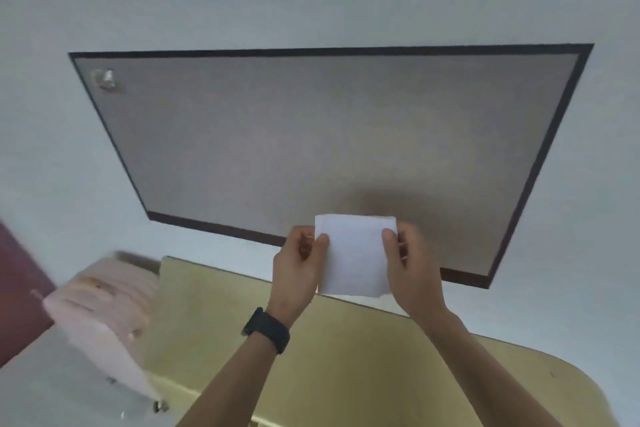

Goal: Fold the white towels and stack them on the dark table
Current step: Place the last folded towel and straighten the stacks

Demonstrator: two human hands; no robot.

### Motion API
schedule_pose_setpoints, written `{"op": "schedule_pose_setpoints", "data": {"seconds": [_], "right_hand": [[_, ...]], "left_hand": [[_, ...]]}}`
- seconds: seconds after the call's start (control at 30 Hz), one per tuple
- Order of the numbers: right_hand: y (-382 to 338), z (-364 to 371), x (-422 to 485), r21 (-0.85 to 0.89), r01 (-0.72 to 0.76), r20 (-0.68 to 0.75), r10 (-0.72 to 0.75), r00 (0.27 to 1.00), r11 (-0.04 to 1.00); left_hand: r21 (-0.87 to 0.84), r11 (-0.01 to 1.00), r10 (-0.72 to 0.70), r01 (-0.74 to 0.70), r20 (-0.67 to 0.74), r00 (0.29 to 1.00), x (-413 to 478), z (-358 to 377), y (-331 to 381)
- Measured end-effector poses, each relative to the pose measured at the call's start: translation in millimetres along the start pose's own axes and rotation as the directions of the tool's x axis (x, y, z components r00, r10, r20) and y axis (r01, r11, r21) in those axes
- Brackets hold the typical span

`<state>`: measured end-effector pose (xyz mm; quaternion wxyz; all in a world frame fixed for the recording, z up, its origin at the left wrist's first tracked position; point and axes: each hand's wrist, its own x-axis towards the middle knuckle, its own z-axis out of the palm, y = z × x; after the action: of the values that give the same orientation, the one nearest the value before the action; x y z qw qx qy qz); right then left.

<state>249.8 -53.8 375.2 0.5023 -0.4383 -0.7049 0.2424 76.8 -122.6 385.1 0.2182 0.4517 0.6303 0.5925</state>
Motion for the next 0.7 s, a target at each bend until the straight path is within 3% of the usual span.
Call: {"op": "schedule_pose_setpoints", "data": {"seconds": [0.13,0.27,0.47,0.6,0.7], "right_hand": [[-63,74,-59,0.108,0.051,0.224,-0.074,0.972,0.993],[-147,148,-149,0.294,0.11,0.442,-0.237,0.865,0.95],[-308,229,-344,0.576,0.1,0.61,-0.508,0.609,0.812],[-421,246,-498,0.716,0.049,0.619,-0.666,0.416,0.696],[-493,252,-611,0.778,-0.048,0.608,-0.73,0.313,0.627]], "left_hand": [[0.196,0.979,0.0,0.061,-0.3,0.954,-75,-94,-12],[0.248,0.941,-0.053,0.229,-0.561,0.826,-171,-211,-22],[0.234,0.868,-0.016,0.438,-0.868,0.496,-373,-396,-4],[0.132,0.853,0.005,0.504,-0.969,0.245,-531,-496,16],[0.131,0.808,0.072,0.575,-0.99,0.124,-641,-564,31]]}}
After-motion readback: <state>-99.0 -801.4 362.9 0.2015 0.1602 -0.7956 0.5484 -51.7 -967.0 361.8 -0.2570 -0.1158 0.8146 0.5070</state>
